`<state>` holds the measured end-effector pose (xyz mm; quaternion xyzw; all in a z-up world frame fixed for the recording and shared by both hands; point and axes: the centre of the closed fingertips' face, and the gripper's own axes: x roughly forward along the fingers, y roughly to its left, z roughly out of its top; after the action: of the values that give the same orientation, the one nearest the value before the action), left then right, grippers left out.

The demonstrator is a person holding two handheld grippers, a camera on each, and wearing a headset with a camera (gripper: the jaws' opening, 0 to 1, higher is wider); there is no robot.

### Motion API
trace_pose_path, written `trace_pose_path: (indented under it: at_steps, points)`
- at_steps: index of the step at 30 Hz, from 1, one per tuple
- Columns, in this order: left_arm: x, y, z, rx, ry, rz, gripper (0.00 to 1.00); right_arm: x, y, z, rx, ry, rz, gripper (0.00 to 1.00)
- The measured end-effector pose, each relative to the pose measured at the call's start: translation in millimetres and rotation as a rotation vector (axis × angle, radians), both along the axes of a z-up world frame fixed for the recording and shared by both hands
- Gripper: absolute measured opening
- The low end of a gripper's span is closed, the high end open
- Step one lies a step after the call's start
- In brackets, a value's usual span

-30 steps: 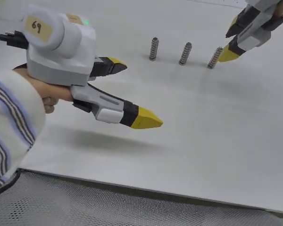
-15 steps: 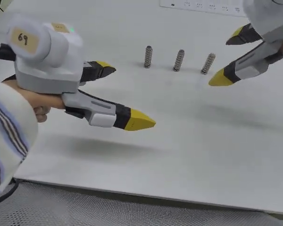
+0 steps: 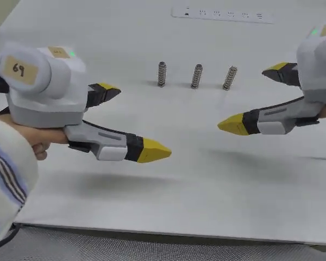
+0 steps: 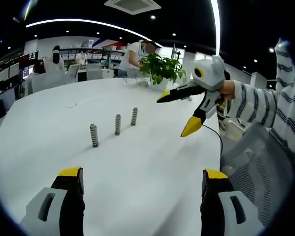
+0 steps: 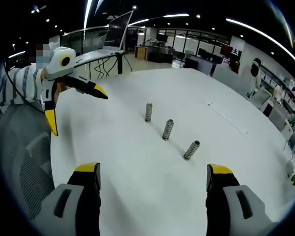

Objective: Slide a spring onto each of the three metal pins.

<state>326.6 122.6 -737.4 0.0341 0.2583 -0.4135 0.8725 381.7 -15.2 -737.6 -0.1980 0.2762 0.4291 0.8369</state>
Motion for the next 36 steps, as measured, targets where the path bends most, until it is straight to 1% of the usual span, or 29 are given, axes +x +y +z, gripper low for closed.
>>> trace_pose_path:
  at_steps: [3,4,5,6,9,11,12,14,16,17,22,24,26,29,31,33,36]
  points:
    - [0.8,0.9,1.4,-0.007,-0.001,0.016,0.98,-5.3,1.6,3.8,0.05,-0.024,-0.022,0.95]
    - [1.1,1.0,2.1,-0.01,-0.005,0.021,0.98,-7.5,2.9,4.2,0.062,-0.031,-0.022,0.98]
    - [2.7,2.1,3.0,-0.011,-0.017,0.03,0.98,-10.7,3.3,4.1,0.069,-0.038,-0.024,0.99]
    - [4.1,3.1,3.5,-0.01,-0.026,0.037,0.98,-13.7,4.7,4.0,0.073,-0.042,-0.019,0.99]
    - [7.0,6.9,3.7,-0.004,-0.037,0.057,0.98,-21.6,4.6,1.3,0.101,-0.029,-0.046,0.99]
    - [10.5,9.2,7.5,-0.009,-0.065,0.075,0.98,-24.5,1.3,0.1,0.124,-0.026,-0.082,0.99]
    - [11.5,9.5,9.7,-0.019,-0.074,0.082,0.98,-25.6,0.5,1.3,0.149,-0.034,-0.099,0.99]
    - [12.1,10.1,10.1,-0.026,-0.071,0.087,0.98,-28.6,-2.2,1.0,0.183,-0.028,-0.132,0.99]
    - [12.5,11.0,9.0,-0.017,-0.073,0.086,0.98,-30.9,-4.2,-0.1,0.188,-0.027,-0.14,0.99]
    - [12.4,12.7,5.9,-0.001,-0.072,0.084,0.98,-33.5,-6.7,-1.5,0.194,-0.024,-0.155,0.99]
    - [9.3,15.8,-0.6,0.016,-0.051,0.091,0.98,-41.1,-11.3,-5.2,0.211,-0.007,-0.184,0.99]
    - [8.2,17.5,-2.6,0.015,-0.043,0.1,0.98,-44.3,-9.9,-1.8,0.241,-0.013,-0.19,0.99]
    - [7.4,18.9,-3.3,0.007,-0.042,0.112,0.98,-44.3,-9.8,1.6,0.266,-0.026,-0.203,1.0]
    - [6.2,20.6,-5.8,0.009,-0.036,0.123,0.98,-44.0,-11.0,0.9,0.295,-0.019,-0.235,1.0]
    - [4.8,21.1,-8.6,0.017,-0.026,0.12,0.98,-44.9,-12.0,-3.8,0.29,-0.005,-0.244,1.0]
    - [3.9,21.1,-10.3,0.021,-0.019,0.116,0.98,-46.7,-13.4,-10.0,0.263,0.011,-0.239,1.0]
    - [2.5,20.1,-11.7,0.017,-0.005,0.11,0.98,-47.1,-12.8,-12.3,0.251,0.022,-0.233,1.0]
